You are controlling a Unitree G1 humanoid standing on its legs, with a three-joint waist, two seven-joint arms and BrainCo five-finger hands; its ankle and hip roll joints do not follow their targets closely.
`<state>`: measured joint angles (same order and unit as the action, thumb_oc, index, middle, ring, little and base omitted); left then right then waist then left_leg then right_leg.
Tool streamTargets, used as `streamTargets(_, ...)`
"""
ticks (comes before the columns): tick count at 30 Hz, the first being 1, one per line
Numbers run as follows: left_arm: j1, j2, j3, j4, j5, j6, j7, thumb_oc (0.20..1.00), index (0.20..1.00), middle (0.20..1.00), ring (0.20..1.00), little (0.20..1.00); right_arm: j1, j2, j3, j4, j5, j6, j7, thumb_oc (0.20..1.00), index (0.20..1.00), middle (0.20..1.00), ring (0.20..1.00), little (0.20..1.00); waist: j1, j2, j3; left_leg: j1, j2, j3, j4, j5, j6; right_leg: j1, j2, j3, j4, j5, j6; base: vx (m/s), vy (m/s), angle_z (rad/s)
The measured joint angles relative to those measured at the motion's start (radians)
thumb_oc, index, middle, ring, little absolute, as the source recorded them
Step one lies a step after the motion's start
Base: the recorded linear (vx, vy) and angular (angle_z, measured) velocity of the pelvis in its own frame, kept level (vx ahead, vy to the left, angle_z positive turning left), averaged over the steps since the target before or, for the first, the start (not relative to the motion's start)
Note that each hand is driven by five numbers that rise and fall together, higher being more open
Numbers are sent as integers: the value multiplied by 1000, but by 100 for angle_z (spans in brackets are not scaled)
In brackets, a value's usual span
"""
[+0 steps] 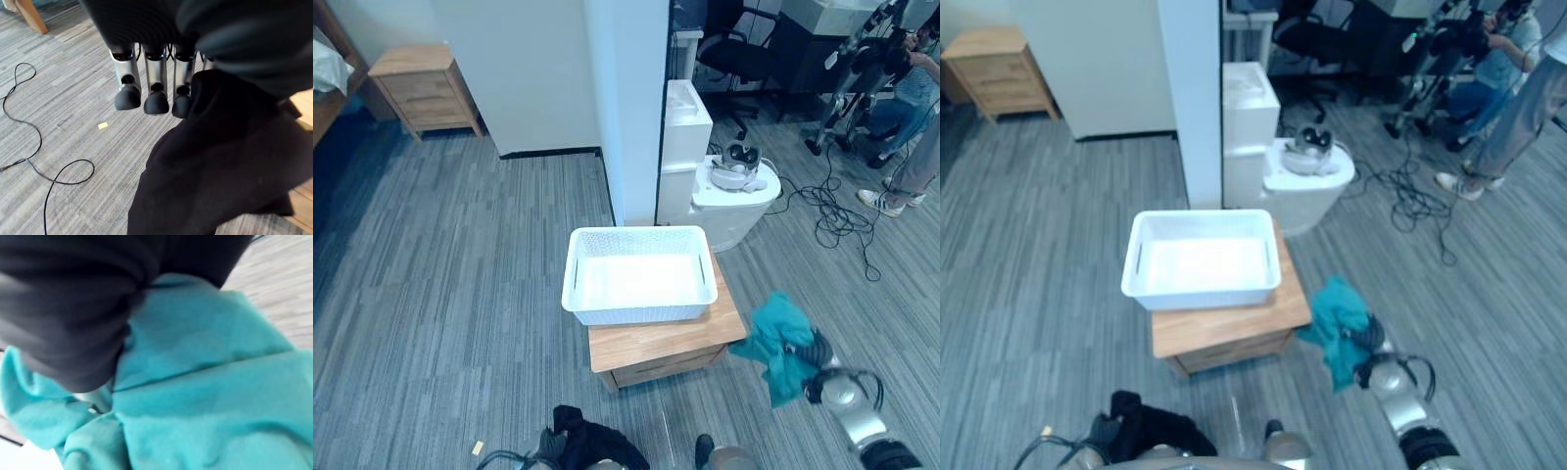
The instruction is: Tidy up the quilt and then pick up the clothes from the bed and put them into the laundry hamper.
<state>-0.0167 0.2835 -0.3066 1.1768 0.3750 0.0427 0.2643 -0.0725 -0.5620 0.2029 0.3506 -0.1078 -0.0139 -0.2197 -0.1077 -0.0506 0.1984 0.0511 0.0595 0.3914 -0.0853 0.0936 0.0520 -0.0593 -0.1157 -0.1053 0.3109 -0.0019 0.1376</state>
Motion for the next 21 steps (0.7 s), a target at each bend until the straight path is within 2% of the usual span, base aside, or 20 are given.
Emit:
streamTargets(1, 0, 9, 0, 0, 0, 0, 0, 200, 200, 200, 200, 200, -8, -25, -2, -43, 0, -16, 2, 200, 200, 200, 200, 200, 2, -1, 7, 11, 0, 1, 2, -1, 0, -27, -12, 8, 52, -34, 26, 53, -29, 21)
streamTargets(3, 2, 42, 2, -1, 0, 0, 0, 200, 200, 200, 200, 200, -21, -64, -40, -155, -1, -46, -1, 200, 200, 200, 200, 200, 4, -33, -4, 6, -12, -21, -4, -24, -6, -43, -21, 46, 4, -42, 36, 50, -41, 30)
streamTargets(4, 0, 54, 8, -2, 0, 0, 1, 200, 200, 200, 200, 200, -32, -74, -48, -204, 0, -49, -2, 200, 200, 200, 200, 200, 6, -47, -3, 3, -17, -41, -4, -19, -9, -41, -14, 68, -53, -42, 35, 34, -52, 40)
streamTargets(5, -3, 67, 16, 0, -2, -1, 0, 200, 200, 200, 200, 200, -53, -97, -50, -279, 4, -68, -1, 200, 200, 200, 200, 200, -4, -58, -7, -15, -16, -61, -4, -12, -9, -32, 1, 118, -166, -40, 34, 46, -60, 45)
streamTargets(7, 2, 68, 23, 0, -7, -11, -3, 200, 200, 200, 200, 200, -128, -125, -34, -309, 38, -108, 8, 200, 200, 200, 200, 200, 4, -68, -11, -24, -22, -81, -4, -8, -10, 14, -7, 145, -349, -27, 31, 41, -58, 38)
streamTargets(8, 7, 69, 23, 0, -7, -13, -4, 200, 200, 200, 200, 200, -164, -135, -24, -308, 48, -116, 12, 200, 200, 200, 200, 200, 5, -71, -13, -24, -26, -76, -4, -8, -10, 26, -18, 140, -385, -23, 36, 58, -67, 33)
streamTargets(9, 20, 69, 33, 0, -8, -13, -3, 200, 200, 200, 200, 200, -231, -137, -4, -304, 55, -123, 14, 200, 200, 200, 200, 200, 23, -81, -20, -22, -25, -73, -4, -8, -11, 32, -25, 124, -390, 23, 35, 78, -87, 25)
streamTargets(12, 54, 50, 40, -1, -12, -13, 0, 200, 200, 200, 200, 200, -379, -158, 100, -298, 79, -122, 28, 200, 200, 200, 200, 200, 32, -59, -20, -10, -12, -64, -4, -11, -33, 34, -20, 94, -396, 76, 27, 47, -44, -2)
streamTargets(15, 88, 12, 38, -3, -21, -13, 5, 200, 200, 200, 200, 200, -488, -152, 191, -287, 90, -135, 33, 200, 200, 200, 200, 200, 56, -30, -31, 4, 9, -73, -4, -12, -57, 56, -2, 70, -397, 115, 5, 41, -64, 17)
streamTargets(16, 103, -3, 37, -2, -21, -13, 8, 200, 200, 200, 200, 200, -555, -126, 256, -263, 89, -137, 41, 200, 200, 200, 200, 200, 62, -21, -37, 5, 20, -74, -4, -15, -69, 64, 5, 56, -397, 120, 2, 23, -62, -2)
streamTargets(18, 94, -11, 23, -8, -22, -15, 12, 200, 200, 200, 200, 200, -625, -70, 322, -188, 87, -144, 52, 200, 200, 200, 200, 200, 76, -22, -45, 4, 33, -84, -3, -12, -84, 63, 20, 39, -396, 132, -9, -43, -72, 21)
streamTargets(21, 64, -7, -3, -35, -58, -24, 20, 200, 200, 200, 200, 200, -691, -17, 402, -25, 67, -134, 53, 200, 200, 200, 200, 200, 110, -19, -44, -25, 35, -121, 3, 11, -94, 54, 26, 2, -391, 141, -30, -64, -61, 38)
